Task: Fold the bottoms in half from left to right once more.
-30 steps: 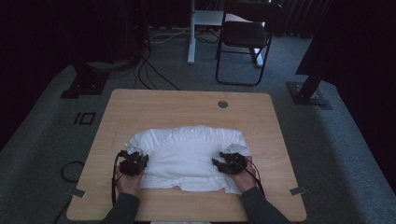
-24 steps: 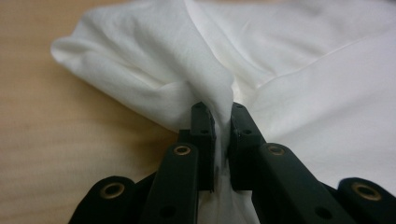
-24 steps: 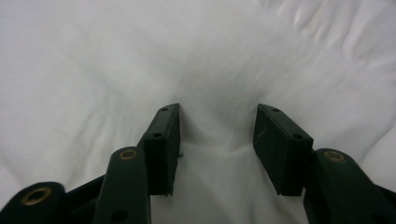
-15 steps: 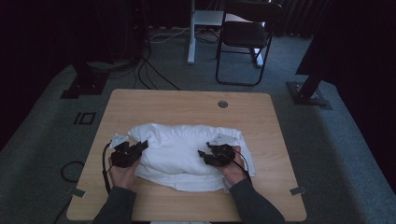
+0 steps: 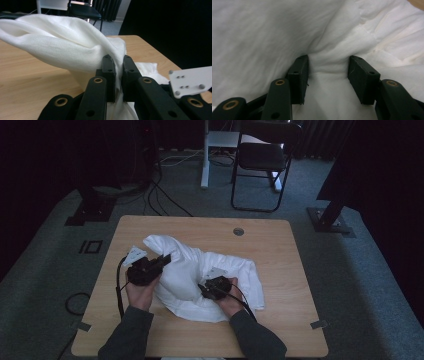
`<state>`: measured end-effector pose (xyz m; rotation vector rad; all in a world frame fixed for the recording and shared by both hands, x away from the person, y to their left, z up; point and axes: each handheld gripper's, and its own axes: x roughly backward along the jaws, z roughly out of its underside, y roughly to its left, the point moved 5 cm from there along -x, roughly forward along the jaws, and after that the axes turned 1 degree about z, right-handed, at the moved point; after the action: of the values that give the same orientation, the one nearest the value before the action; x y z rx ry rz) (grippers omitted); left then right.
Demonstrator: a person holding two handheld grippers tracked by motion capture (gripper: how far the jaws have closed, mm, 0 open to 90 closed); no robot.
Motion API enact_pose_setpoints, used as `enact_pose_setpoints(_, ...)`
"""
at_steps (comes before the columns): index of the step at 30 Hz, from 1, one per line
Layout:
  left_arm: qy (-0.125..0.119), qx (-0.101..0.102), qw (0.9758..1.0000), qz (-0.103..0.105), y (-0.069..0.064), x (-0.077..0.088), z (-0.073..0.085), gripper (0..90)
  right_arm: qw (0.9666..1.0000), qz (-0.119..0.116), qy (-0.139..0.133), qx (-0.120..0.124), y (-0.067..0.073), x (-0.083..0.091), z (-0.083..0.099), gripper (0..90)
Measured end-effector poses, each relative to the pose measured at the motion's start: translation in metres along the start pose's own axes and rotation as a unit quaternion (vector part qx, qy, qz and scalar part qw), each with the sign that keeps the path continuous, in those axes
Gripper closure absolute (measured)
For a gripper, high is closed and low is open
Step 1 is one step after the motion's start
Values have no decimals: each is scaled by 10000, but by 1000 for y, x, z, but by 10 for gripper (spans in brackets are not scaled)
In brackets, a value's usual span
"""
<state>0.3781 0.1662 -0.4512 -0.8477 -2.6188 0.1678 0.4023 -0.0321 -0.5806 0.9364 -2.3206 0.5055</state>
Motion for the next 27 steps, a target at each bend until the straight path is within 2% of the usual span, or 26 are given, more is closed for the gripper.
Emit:
enact_pose_setpoints(2,-2,-37,10000,-8,-2,-3,-1,841,9999,-71,-86,-17,0,-3,-2,498)
enact_pose_setpoints(3,7,-51,10000,-11,-3,-4,-2,841,9995,-284,-98,-24,-2,-4,-4,489)
enact_pose_setpoints(4,10,-64,10000,-26,-3,-5,-2,841,9995,-284,-98,-24,-2,-4,-4,489)
enact_pose_setpoints(6,11,-80,10000,-49,-2,-6,-2,841,9978,-654,-22,-128,-6,-1,-7,447)
enact_pose_setpoints(8,4,-65,10000,-47,-1,-5,-2,841,9939,-1029,-99,-395,-14,15,-11,438)
enact_pose_setpoints(10,13,-49,10000,-64,1,-5,-1,841,9946,-849,-424,-430,-22,31,-14,431)
enact_pose_setpoints(11,21,-50,10000,-60,2,-4,-1,840,9965,-507,-529,-410,-29,38,-12,439)
enact_pose_setpoints(12,25,-40,10000,-41,2,-5,-1,841,9981,-212,-406,-407,-34,39,-8,437)
enact_pose_setpoints(13,25,-37,10000,-26,1,-5,-1,841,9987,-124,-212,-440,-37,35,-3,430)
enact_pose_setpoints(15,8,-57,10000,5,-1,-5,-2,841,9988,-174,1,-463,-36,20,7,421)
enact_pose_setpoints(16,1,-70,10000,18,-3,-5,-3,841,9989,-136,34,-436,-33,13,9,421)
enact_pose_setpoints(18,-21,-92,9999,45,-6,-7,-4,841,9988,-105,-70,-466,-27,4,6,428)
enact_pose_setpoints(22,-20,-108,9999,114,-11,-13,-5,841,9987,-225,-156,-437,-12,-12,-9,428)
enact_pose_setpoints(24,9,-151,9998,109,-13,-15,-4,840,9983,-448,-139,-360,-6,-16,-16,413)
enact_pose_setpoints(25,13,-179,9998,88,-13,-14,-3,840,9972,-648,-143,-352,-4,-16,-19,403)
enact_pose_setpoints(26,13,-194,9998,88,-12,-13,-3,840,9948,-875,-230,-461,-5,-9,-23,401)
enact_pose_setpoints(27,-8,-210,9997,96,-10,-10,-3,840,9931,-988,-343,-538,-6,-2,-24,400)
